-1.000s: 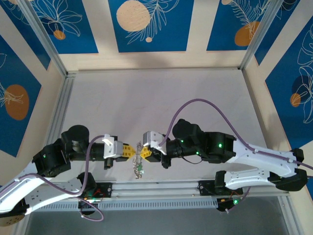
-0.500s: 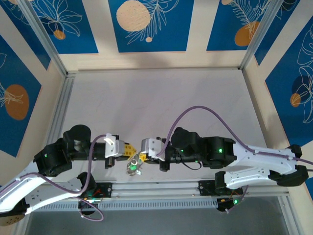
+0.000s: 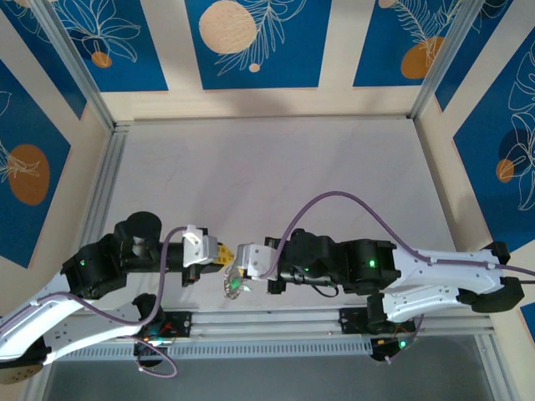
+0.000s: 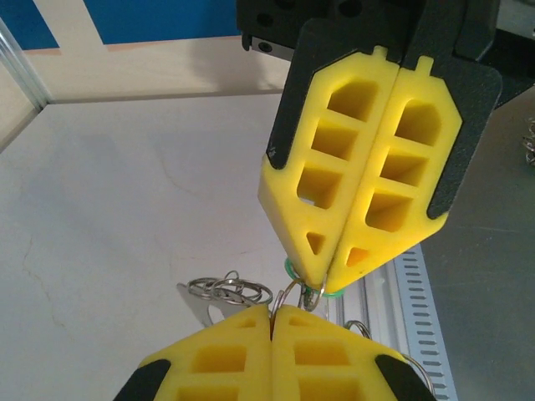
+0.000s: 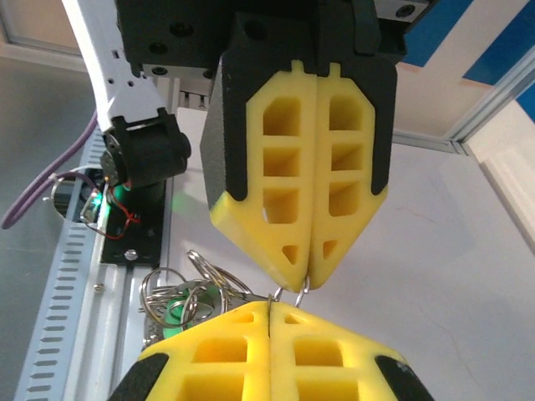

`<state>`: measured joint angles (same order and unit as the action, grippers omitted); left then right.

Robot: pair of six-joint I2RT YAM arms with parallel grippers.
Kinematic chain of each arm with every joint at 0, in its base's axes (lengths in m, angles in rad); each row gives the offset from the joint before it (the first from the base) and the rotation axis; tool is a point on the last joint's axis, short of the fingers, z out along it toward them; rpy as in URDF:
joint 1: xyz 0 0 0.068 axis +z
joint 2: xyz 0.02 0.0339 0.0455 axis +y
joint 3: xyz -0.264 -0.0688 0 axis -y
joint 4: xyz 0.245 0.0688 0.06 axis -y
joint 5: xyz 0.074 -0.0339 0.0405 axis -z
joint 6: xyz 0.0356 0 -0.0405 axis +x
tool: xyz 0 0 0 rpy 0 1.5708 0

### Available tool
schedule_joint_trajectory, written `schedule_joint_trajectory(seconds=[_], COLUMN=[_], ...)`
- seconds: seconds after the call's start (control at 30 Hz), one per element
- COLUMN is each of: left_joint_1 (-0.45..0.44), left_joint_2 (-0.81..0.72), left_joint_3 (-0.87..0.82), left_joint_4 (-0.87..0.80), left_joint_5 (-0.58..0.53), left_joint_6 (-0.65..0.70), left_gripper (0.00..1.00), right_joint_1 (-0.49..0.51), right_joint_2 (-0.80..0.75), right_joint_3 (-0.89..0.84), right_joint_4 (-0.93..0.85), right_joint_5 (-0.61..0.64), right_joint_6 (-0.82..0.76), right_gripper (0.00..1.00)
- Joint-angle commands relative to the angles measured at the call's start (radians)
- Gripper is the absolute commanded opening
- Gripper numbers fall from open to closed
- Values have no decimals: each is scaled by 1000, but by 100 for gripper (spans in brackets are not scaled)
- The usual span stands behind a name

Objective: Put the keys on the keyring

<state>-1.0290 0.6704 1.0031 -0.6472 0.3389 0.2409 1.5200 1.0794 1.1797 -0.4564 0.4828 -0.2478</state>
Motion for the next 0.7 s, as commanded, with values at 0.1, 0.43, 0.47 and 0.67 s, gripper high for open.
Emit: schedule_joint_trajectory(seconds=[0.1,0.43,0.47,0.67], left_joint_1=[-9,-9,-9,-9], left_joint_2=[-2,-26,-29,-40], left_joint_3=[26,19,17,9], left_joint_4=[69,97,98,118], left_joint_5=[18,28,28,22], left_joint_6=[-23,-40,-42,-48], left_gripper=[0,0,0,0], right_joint_1=[33,47,46,46], right_joint_2=[-9,-71,-73,-86], right_joint_3=[-47,-164,-169,-213], right_joint_4=[136,256,260,294], right_joint_5=[112,131,129,126], right_joint_6=[-72,-136,-137,-145], right_gripper=[0,0,0,0])
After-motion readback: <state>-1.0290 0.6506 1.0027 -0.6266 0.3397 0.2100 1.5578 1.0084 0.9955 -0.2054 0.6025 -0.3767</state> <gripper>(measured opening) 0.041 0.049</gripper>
